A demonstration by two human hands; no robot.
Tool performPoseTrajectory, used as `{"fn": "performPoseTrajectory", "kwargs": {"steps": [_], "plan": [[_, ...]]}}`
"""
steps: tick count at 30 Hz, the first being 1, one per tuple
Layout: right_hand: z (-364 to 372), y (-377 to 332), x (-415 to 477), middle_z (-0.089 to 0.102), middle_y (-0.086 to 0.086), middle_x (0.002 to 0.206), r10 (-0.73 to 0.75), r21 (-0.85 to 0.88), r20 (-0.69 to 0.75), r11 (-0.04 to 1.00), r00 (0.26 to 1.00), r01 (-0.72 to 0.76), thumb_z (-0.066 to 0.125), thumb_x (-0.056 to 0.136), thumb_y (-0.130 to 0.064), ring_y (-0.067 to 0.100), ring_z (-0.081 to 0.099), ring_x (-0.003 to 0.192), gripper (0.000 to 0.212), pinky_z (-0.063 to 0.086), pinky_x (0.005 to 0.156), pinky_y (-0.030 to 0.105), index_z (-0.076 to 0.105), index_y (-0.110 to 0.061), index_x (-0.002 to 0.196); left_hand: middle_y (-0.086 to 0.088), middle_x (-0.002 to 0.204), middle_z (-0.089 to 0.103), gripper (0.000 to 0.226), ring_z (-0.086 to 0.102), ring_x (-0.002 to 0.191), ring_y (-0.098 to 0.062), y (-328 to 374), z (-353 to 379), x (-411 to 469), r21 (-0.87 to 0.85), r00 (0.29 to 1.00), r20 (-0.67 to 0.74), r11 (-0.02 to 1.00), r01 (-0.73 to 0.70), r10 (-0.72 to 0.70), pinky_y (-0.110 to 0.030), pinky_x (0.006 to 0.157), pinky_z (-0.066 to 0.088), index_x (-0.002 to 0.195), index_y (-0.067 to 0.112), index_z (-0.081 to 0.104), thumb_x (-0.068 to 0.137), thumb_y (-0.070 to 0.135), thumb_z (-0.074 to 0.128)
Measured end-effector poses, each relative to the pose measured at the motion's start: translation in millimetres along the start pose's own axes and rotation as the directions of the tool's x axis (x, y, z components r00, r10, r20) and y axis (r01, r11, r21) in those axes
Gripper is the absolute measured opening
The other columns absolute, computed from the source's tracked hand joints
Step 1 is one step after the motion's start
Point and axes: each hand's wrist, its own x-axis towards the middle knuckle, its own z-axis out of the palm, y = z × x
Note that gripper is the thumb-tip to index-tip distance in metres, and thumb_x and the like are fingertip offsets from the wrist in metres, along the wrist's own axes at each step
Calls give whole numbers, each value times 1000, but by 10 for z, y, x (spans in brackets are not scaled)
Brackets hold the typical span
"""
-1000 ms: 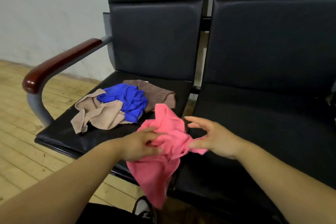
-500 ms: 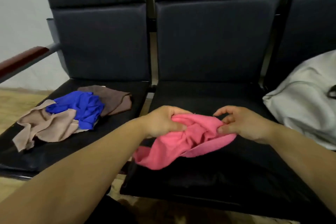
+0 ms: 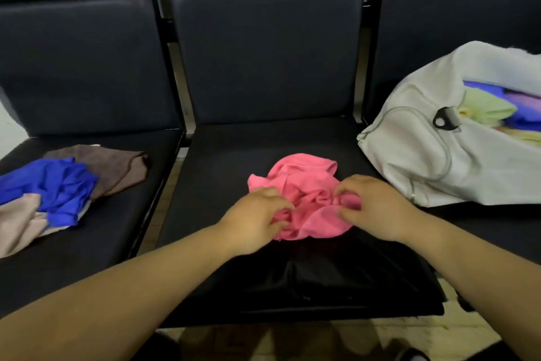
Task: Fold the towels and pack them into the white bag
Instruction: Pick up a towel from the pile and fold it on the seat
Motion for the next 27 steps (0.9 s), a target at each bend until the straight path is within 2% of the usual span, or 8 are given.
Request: {"fn": "performPoseTrajectory", "kwargs": {"steps": [5,7,10,14,17,21,23,27], "plan": [[131,2,-79,66,-17,90,-9,-82,98,996,995,17,72,82,-30,4,58,83,28,47,77,26,67,-39,108,10,129,60,48,59,115,-10,263,242,91,-120,997,62,992,42,-34,-27,100,47,137,29,57,92,37,71],[88,-15,-87,64,-18,77,11,10,97,1000,995,-12,74,81,-23,0,57,71,24,46,72,24,69,-38,100,8,130,63,50,62,115,-12,273,331,110,-151,997,70,987,55,-44,-31,99,51,140,28,53,93,33,70],[-104,-101,-114,69,-15,79,26,214,75,976,997,-41,75,81,-13,5,63,70,26,53,70,25,72,-36,92,11,110,67,44,65,99,-10,268,336,124,-221,995,71,971,90,-76,-31,90,54,134,31,55,93,25,69],[-334,-236,-117,56,-2,65,76,427,-53,903,996,-46,71,87,-4,9,51,58,23,43,59,21,73,-27,87,3,89,70,40,68,81,-9,296,-37,182,-512,990,-46,854,91,-133,-40,85,58,110,37,61,89,4,69],[-450,-391,-102,64,11,73,70,664,-60,748,996,-12,70,91,-12,26,57,63,11,47,58,35,73,-23,91,-7,85,72,38,67,77,-13,341,-421,160,-617,978,-173,787,-13,-120,-37,84,57,104,28,67,86,-6,70],[-548,-561,-87,74,-7,85,-76,750,41,661,996,19,71,92,-8,6,67,84,11,51,76,22,74,-16,99,-3,88,74,30,69,80,-22,409,-774,75,-662,982,-167,749,-45,-89,-41,85,56,102,28,70,89,1,73],[-572,-623,-62,76,-8,86,-78,737,65,676,995,5,71,91,-6,4,69,86,12,52,76,17,76,-14,97,-5,89,75,29,69,80,-31,429,-884,30,-644,993,-109,764,-38,-42,-45,84,56,101,32,71,88,6,76],[-530,-630,31,77,-7,89,117,704,-92,710,989,-18,69,91,-1,1,70,87,18,50,78,17,78,-18,91,-7,89,75,34,62,74,-31,461,-1073,-88,-676,999,41,737,23,7,-44,76,54,102,30,72,73,19,86]]}}
